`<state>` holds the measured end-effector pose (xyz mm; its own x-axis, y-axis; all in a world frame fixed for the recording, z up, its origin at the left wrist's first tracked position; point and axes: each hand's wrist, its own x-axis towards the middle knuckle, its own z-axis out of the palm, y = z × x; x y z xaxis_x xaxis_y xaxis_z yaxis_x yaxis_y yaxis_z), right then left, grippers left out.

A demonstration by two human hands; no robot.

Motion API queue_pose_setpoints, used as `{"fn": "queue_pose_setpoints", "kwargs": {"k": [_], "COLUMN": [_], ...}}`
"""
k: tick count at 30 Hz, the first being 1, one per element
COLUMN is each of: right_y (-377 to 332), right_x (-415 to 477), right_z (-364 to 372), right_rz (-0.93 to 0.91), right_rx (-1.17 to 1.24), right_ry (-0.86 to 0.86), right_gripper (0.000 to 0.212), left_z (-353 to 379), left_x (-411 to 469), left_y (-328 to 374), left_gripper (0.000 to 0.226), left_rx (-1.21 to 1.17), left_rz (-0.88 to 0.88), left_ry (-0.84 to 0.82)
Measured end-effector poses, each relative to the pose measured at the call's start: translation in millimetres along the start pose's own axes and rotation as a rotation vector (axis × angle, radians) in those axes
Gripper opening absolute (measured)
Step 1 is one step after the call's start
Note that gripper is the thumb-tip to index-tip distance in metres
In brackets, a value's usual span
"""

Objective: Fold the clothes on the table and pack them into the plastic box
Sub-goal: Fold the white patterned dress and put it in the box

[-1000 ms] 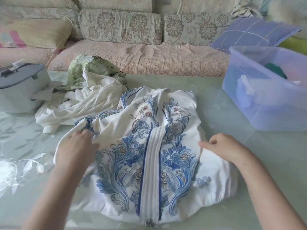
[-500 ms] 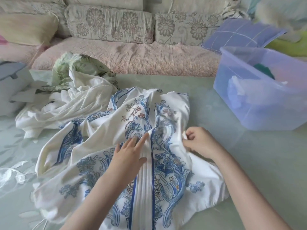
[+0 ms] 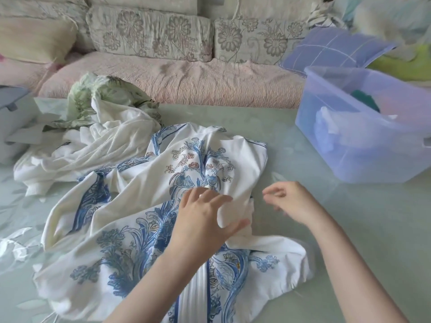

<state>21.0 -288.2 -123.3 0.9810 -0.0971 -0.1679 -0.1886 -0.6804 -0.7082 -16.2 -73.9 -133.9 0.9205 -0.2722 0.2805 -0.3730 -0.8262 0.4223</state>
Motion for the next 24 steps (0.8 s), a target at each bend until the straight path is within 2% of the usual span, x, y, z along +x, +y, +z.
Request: {"fn": "queue_pose_setpoints", "kwargs": {"k": [3,7,10,12,14,16,18,22,24], "right_y": [-4.1,-18.3,-24.5,-26.1,-27.3,-27.1,-19.3,12.4,20.4], "right_x": [-0.5,-4.1,-8.2,-11.1,-13.2,-10.8,-1.4,2.6,-5.3], "right_z": [17.9,28.3,26.3,25.2,29.5,33.3,24.4,-36.7,-57.7], "right_rz": [0.003,-0.059,-0.043,-0.051,-0.042,-0.045,-0.019,0.174,0.193], "right_rx": [0.045,0.166,0.197,0.096,0.059,0.015,-0.144,-0.377,-0.439], "right_ry": [-0.160,-0.250,-0.295,-0.275,-0.241,-0.151,0.028,0.515,0.656], "right_gripper": [0.014,0.017,0.019,0.023,0.020,0.007,0.004,0.019,0.023], "left_z": [12.0,16.7,11.8,6.4,0.8,-3.6,-7.3,-11.2,-11.8], "left_x": [6.2,12.7,15.6,16.6,16.2,14.8,13.4,12.7,13.9], "left_y": [3.1,-0.7,-6.5,-11.1,-13.9,-12.6,-11.6,-16.3,-18.0], "left_gripper": [0.060,0.024,0.026,0.029,0.022,0.014,0.013,0.013,0.012], "left_rx": [0.078,0.134,0.101,-0.033,-0.132,-0.145,-0.142,-0.151,-0.165], "left_rz": [-0.004,-0.042,-0.117,-0.176,-0.206,-0.215,-0.243,-0.271,-0.277], "left_ry": [0.009,0.006,0.024,0.063,0.096,0.087,0.090,0.095,0.091]}}
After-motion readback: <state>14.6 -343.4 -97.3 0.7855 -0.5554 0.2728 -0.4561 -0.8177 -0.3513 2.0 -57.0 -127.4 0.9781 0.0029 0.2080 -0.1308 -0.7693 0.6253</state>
